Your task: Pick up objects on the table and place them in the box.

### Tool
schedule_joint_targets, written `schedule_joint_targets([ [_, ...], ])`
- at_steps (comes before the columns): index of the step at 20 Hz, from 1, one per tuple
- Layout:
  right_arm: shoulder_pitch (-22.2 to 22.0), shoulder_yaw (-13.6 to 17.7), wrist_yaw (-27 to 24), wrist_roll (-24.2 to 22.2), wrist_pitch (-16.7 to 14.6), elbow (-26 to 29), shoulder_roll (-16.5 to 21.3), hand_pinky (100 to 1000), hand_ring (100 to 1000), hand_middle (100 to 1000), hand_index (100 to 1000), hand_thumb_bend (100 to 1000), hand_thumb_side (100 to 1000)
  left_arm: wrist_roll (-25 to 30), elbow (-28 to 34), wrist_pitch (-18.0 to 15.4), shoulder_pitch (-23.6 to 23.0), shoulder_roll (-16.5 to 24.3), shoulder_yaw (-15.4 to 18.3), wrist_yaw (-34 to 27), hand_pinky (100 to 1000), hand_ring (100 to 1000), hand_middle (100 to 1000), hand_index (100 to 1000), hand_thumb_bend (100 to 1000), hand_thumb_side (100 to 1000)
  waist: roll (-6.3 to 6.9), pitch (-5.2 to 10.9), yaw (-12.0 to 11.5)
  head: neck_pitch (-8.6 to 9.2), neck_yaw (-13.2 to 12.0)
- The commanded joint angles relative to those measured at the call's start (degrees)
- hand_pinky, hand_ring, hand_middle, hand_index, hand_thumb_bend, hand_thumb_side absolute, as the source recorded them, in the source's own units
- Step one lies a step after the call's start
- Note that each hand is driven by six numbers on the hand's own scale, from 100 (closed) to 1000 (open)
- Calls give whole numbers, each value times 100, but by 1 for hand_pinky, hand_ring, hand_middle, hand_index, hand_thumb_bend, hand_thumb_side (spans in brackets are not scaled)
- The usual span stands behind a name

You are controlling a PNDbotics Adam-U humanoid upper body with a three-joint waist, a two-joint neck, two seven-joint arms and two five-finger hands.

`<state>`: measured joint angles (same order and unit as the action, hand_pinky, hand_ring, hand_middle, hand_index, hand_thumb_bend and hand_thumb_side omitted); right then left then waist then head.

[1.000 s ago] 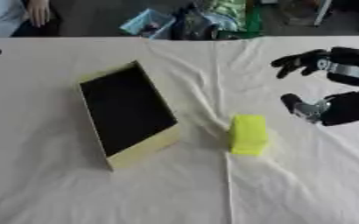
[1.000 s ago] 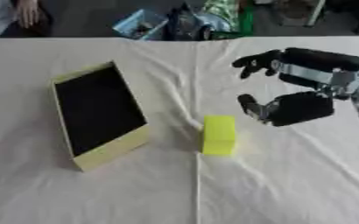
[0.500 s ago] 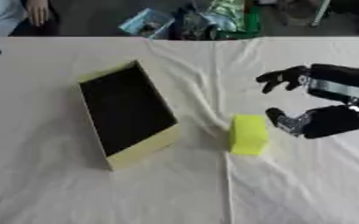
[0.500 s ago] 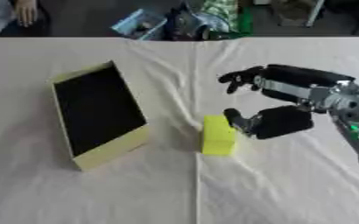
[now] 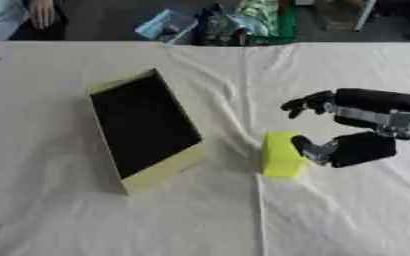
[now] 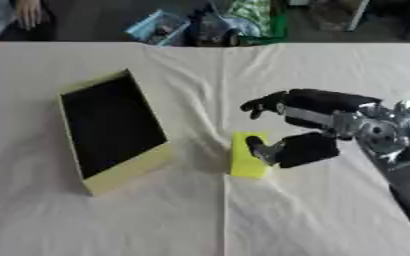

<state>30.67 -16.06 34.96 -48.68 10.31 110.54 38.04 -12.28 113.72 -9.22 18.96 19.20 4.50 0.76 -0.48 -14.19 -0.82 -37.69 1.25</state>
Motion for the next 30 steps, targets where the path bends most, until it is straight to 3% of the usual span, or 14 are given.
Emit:
schedule_joint_targets([
  [1,66,16,184,36,-75,-59,71,905,982,887,1000,100,755,14,87,-4,68,104,10,-14,506,690,679,673,100,632,-76,45,-13,55,25],
  [6,75,-2,163,28,-139,-125,40,913,1000,1000,1000,100,760,-2,87,7,73,100,12,-21,505,689,678,670,100,631,-67,2,-34,94,36],
  [30,92,-63,42,-16,-27,-573,-168,895,1000,1000,1000,100,829,-4,87,32,120,86,-10,-42,504,688,679,667,100,629,-24,-149,-68,153,115],
])
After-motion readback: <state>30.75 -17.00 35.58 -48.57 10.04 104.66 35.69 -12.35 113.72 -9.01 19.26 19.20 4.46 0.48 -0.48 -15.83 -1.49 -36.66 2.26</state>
